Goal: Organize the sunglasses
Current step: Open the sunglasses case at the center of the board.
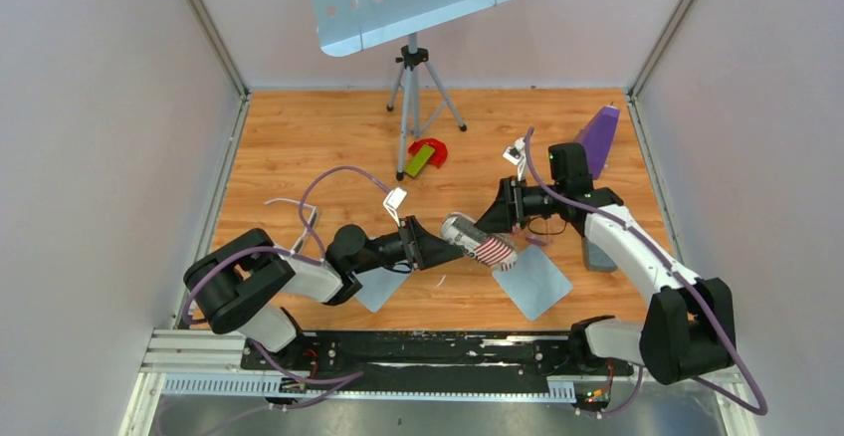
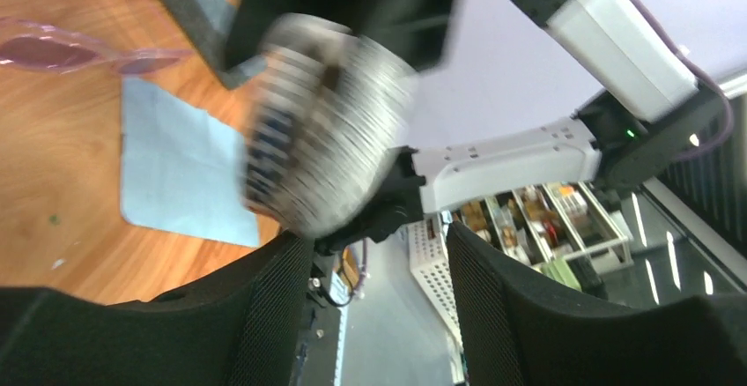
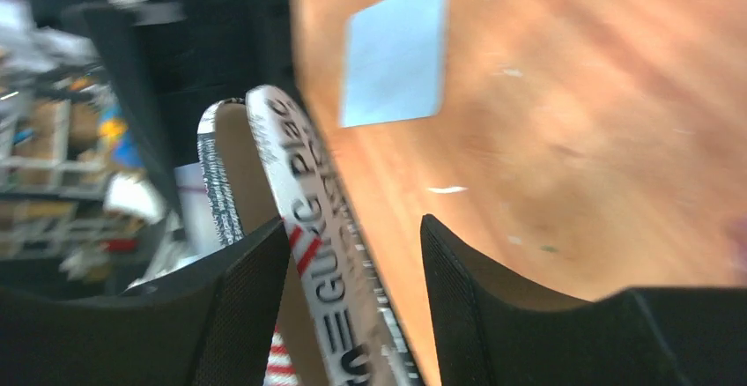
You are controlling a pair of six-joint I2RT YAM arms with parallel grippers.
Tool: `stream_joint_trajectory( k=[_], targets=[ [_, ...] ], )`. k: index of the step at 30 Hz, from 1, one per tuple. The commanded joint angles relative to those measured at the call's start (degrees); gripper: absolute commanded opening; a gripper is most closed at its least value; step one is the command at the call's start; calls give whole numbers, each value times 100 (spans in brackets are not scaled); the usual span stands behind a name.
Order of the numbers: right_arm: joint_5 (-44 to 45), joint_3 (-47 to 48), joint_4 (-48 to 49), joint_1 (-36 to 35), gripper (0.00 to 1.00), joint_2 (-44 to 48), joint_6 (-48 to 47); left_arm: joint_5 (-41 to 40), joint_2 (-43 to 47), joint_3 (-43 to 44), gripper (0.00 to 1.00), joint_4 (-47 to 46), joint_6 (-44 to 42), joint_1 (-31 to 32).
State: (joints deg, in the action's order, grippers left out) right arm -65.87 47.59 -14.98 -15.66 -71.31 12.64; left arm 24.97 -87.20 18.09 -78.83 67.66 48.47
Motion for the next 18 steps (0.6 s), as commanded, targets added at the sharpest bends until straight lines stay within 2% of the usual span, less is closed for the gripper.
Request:
stream_joint_trajectory(
  k=[1, 6, 10, 14, 15, 18],
  targets=[
    [1883, 32, -661, 186, 46, 32, -812, 418, 118, 107, 0, -1319, -50, 84],
    [1870, 33, -759, 69, 38, 81, -1029, 375, 95, 110, 0, -1319, -81, 83],
    [1347, -65, -654, -92, 42, 64, -932, 338, 13, 116, 0, -1319, -87, 79],
    [1445, -81, -672, -113, 37, 98, -986, 122, 4, 17, 0, -1206, -78, 62],
    [1505, -76, -680, -108, 35, 106, -1003, -32, 48, -41, 3, -1065, -88, 54],
    [1693, -84, -673, -112, 32, 134, -1009, -513, 429, -220, 46, -398, -355, 46]
  ],
)
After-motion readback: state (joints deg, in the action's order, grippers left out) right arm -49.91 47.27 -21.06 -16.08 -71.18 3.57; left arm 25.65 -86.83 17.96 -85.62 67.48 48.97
